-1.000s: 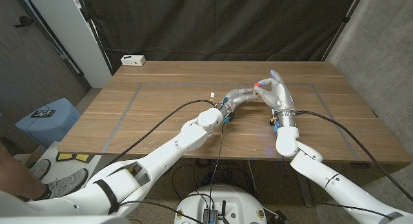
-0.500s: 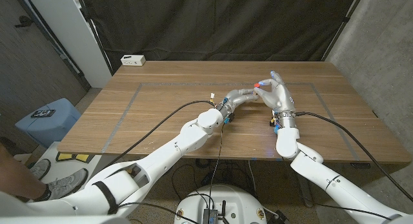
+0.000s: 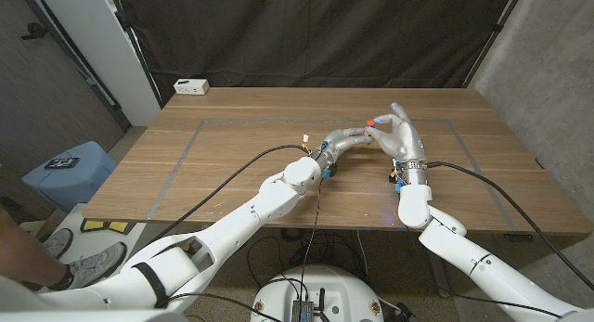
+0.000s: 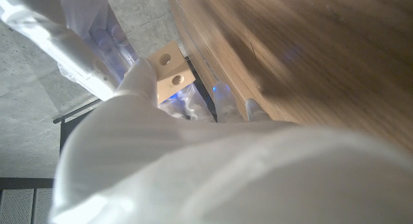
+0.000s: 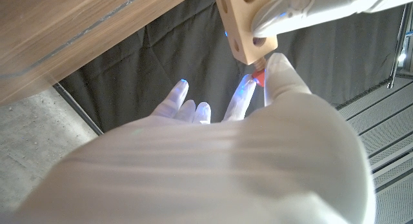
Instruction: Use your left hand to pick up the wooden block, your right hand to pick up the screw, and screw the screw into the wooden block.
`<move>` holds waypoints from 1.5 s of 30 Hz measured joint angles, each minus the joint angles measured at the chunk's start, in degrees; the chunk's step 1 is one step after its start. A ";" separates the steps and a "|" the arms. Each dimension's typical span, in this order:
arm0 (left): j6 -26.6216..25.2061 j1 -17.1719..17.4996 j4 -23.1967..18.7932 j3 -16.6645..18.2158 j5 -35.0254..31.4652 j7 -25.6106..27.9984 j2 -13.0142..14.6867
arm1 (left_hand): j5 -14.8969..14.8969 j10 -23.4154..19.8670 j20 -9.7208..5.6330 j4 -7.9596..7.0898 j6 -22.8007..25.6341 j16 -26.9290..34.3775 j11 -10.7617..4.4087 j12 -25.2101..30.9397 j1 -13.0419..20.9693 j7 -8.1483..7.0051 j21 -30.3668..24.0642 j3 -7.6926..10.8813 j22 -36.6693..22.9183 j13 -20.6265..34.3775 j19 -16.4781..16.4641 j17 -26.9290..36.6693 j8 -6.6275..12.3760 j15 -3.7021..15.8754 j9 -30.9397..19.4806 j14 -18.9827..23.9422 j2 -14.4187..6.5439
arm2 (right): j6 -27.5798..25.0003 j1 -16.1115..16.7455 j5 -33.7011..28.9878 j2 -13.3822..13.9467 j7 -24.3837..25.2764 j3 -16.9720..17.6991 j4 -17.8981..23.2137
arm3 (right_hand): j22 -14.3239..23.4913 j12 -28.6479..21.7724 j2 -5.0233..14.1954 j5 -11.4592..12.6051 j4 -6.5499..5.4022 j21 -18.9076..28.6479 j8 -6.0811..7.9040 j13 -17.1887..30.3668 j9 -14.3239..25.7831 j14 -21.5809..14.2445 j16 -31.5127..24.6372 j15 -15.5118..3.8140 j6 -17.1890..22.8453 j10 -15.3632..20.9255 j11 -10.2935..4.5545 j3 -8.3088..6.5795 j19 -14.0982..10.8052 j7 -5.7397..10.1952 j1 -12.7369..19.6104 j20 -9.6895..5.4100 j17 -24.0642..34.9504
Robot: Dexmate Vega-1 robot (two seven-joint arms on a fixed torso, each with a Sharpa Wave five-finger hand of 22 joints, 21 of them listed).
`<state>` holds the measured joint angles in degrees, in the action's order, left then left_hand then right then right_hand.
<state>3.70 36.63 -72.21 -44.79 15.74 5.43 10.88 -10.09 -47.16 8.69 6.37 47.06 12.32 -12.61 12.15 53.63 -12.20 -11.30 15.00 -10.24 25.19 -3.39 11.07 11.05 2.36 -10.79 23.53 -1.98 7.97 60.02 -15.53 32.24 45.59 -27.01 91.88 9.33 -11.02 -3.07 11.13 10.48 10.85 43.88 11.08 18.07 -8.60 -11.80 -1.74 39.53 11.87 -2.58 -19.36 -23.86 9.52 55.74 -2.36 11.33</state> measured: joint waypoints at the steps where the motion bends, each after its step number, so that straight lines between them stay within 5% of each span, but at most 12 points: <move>1: 0.26 0.00 0.00 -0.04 -0.12 0.02 0.00 | 0.00 0.00 0.00 0.00 -0.09 0.00 0.00 0.00 0.00 0.08 0.00 0.00 0.00 0.00 0.00 0.00 0.00 0.00 -0.02 0.00 0.00 | 0.00 0.17 0.01 0.01 0.00 0.17 0.11 | 0.00 0.00 0.00 0.00 0.00 0.00 0.00 0.00 0.00 0.00 0.00 0.00 0.00 0.00 0.00 0.00 0.00 0.00 0.00 0.00 0.00; 45: 2.11 -1.25 1.55 -1.25 -3.34 -0.52 0.00 | 0.01 -0.20 0.00 -0.01 -0.07 0.00 -0.20 0.00 -1.58 -0.13 0.00 -0.30 0.00 -0.06 0.00 -0.01 0.11 0.30 -0.03 0.29 0.37 | 1.64 0.70 2.48 -0.20 -1.48 1.60 0.16 | 0.01 0.00 -1.76 0.00 -0.60 0.00 -0.26 -0.02 -0.53 0.02 0.00 -0.02 0.29 -0.01 -0.61 -1.23 0.00 -0.31 1.12 0.00 0.27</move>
<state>5.81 35.38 -70.65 -46.04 12.40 4.91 10.88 -10.09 -47.36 8.69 6.36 46.99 12.32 -12.81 12.15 52.05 -12.33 -11.30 14.69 -10.24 25.12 -3.39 11.06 11.16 2.66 -10.82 23.82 -1.62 9.61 60.73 -13.05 32.04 44.10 -25.41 92.04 9.33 -11.02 -4.83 11.13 9.88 10.85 43.62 11.06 17.53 -8.58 -11.80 -1.76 39.82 11.86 -3.19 -20.59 -23.86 9.21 56.87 -2.36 11.61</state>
